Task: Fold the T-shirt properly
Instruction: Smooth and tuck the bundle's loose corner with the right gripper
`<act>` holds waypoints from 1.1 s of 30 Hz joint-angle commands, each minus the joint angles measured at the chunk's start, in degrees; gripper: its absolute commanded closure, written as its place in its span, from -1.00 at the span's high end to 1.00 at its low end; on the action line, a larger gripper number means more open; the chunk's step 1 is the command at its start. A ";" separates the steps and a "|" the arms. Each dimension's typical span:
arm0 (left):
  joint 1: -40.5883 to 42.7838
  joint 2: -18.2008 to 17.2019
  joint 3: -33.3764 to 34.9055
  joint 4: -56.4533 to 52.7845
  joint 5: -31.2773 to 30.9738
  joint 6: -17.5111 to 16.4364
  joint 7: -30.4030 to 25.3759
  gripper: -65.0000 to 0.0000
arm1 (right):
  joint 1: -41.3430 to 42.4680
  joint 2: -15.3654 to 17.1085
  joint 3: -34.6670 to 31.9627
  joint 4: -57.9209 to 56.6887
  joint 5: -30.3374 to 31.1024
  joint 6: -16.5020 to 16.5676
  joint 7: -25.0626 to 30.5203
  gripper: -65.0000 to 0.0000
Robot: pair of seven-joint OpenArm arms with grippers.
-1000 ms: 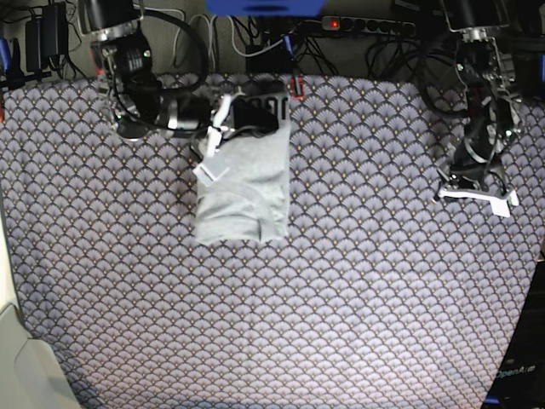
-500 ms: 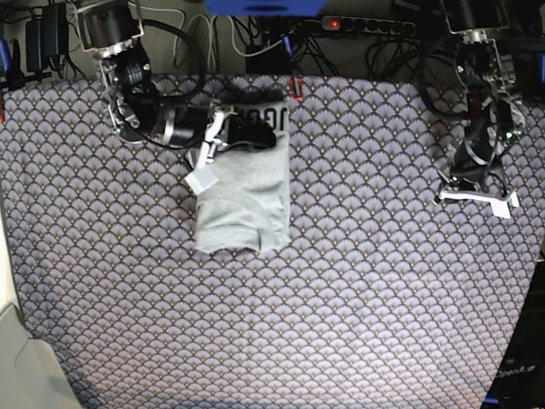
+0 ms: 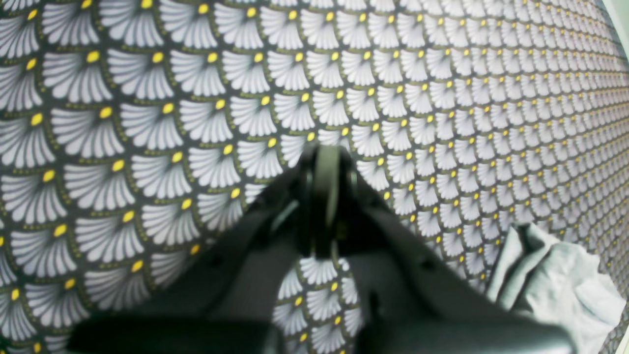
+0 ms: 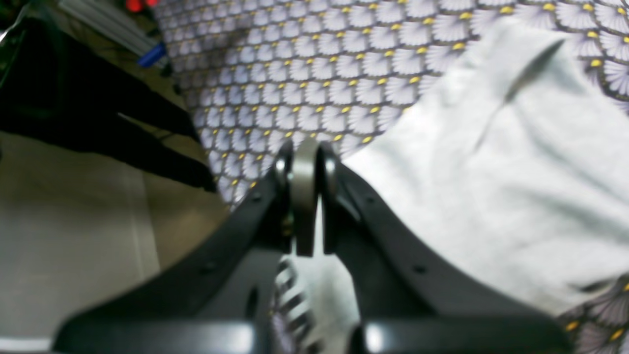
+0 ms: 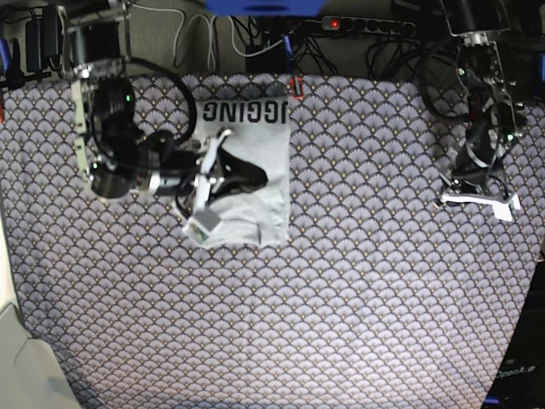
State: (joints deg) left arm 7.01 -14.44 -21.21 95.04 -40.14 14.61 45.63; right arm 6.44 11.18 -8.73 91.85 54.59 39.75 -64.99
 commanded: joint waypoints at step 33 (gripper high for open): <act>2.53 -3.10 -0.37 1.53 -0.34 -0.41 -0.75 -0.99 | 16.38 -0.15 -16.63 -34.58 1.19 0.25 18.35 -1.00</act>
State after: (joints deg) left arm 9.96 -16.69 -21.30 95.42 -40.16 14.59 45.67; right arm 21.12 10.96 -25.54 56.12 54.59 39.57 -47.35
